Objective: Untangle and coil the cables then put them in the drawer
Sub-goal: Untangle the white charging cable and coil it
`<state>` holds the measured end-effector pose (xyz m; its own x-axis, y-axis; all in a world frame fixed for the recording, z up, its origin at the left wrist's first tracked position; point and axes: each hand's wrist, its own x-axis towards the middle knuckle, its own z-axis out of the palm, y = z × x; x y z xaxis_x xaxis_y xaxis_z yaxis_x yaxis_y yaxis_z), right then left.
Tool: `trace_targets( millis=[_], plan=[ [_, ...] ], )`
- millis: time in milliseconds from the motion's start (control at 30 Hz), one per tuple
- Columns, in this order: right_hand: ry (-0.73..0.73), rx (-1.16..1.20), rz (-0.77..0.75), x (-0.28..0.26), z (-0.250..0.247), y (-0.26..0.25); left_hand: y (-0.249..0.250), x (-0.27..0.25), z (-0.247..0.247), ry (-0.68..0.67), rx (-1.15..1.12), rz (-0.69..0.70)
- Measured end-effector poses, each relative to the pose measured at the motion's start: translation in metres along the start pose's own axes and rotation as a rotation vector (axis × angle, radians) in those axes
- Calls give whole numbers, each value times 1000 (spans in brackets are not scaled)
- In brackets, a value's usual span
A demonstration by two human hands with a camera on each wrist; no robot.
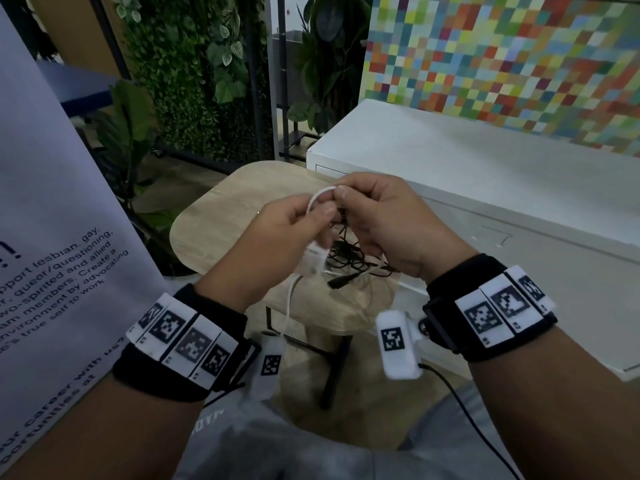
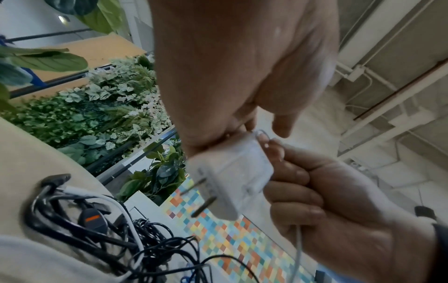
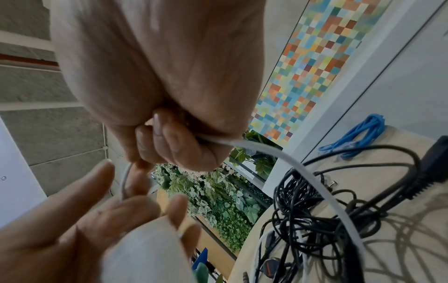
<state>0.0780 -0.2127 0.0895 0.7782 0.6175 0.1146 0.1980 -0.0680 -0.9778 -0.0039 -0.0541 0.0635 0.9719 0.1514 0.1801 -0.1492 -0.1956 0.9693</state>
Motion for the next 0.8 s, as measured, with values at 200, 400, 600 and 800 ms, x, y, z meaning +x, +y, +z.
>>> trace_targets(
  millis=[200,400,600,800],
  plan=[
    [15,-79,2,-3,-19,17,11,8,-30,422,-498,-44],
    [61,-37,62,-6,-25,37,-1,14,-67,653,-380,-113],
    [-9,-15,-22,1,3,20,-5,0,-24,173,16,-119],
    [-91,0,-32,3,19,9,7,-3,8,71,-135,-9]
  ],
)
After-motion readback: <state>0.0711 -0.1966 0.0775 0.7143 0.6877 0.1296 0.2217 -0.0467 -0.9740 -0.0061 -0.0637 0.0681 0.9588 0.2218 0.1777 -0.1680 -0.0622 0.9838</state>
